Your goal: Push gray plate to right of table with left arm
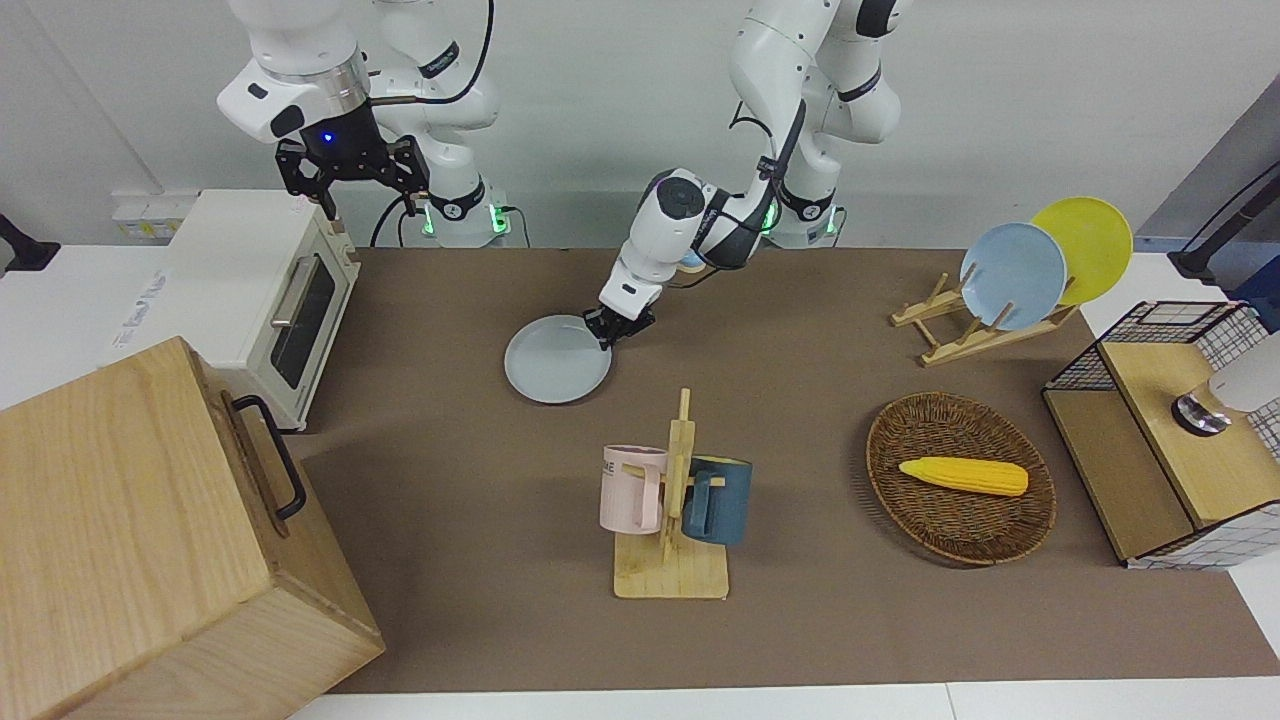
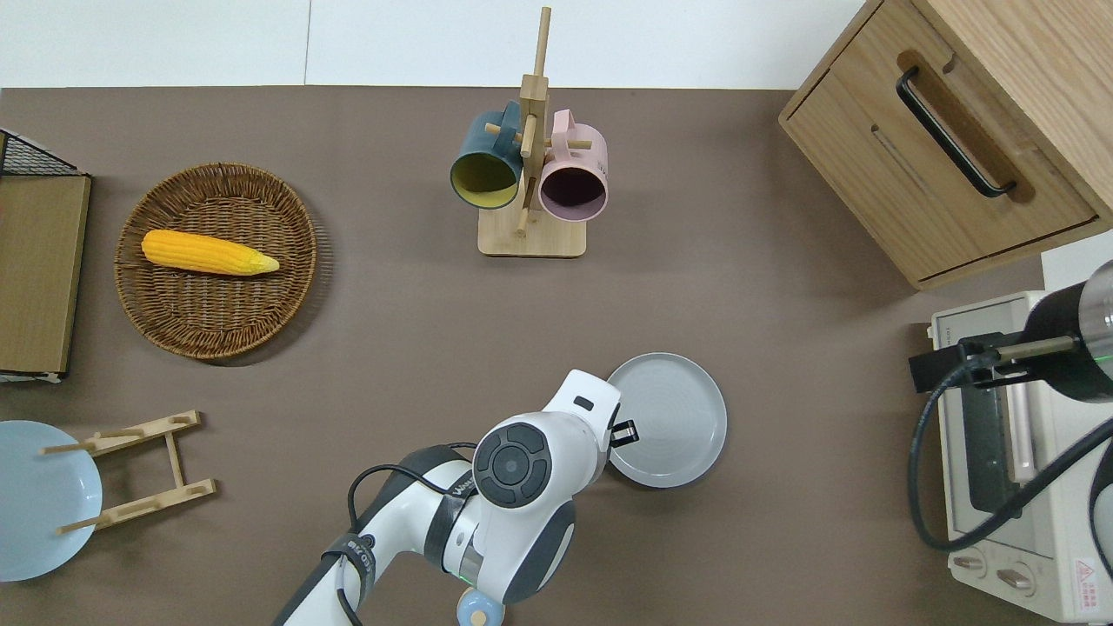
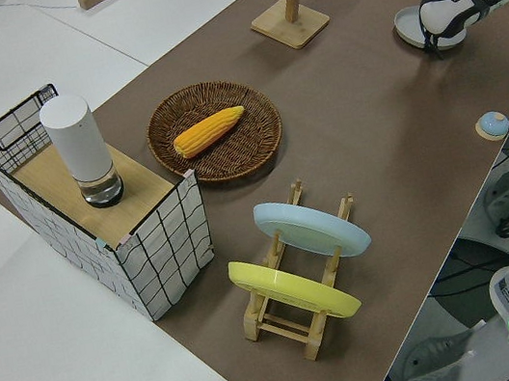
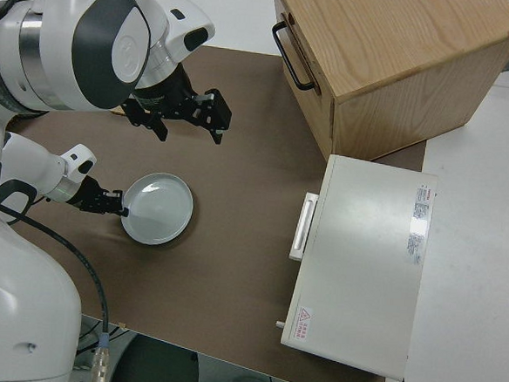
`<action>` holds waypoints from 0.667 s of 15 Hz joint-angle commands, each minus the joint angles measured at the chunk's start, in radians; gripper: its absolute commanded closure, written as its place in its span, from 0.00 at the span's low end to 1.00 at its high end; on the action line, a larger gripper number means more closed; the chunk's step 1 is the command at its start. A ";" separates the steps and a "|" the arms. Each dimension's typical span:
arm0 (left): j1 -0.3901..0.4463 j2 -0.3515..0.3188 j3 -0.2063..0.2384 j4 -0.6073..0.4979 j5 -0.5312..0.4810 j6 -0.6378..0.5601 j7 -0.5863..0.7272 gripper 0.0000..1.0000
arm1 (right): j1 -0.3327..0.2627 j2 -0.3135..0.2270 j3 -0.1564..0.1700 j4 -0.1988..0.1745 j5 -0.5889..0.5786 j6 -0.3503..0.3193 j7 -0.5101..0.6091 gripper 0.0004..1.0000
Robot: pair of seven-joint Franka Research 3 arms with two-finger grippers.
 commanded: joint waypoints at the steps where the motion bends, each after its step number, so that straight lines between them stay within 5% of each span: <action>1: -0.038 0.021 0.012 0.034 0.008 0.010 -0.041 0.01 | -0.001 -0.010 0.000 -0.004 0.002 -0.004 -0.008 0.00; 6: -0.026 -0.023 0.038 0.029 0.150 -0.077 -0.039 0.01 | -0.001 -0.010 0.000 -0.004 0.000 -0.004 -0.008 0.00; 10: -0.021 -0.126 0.136 0.029 0.260 -0.243 0.020 0.01 | -0.001 -0.010 0.000 -0.004 0.000 -0.004 -0.008 0.00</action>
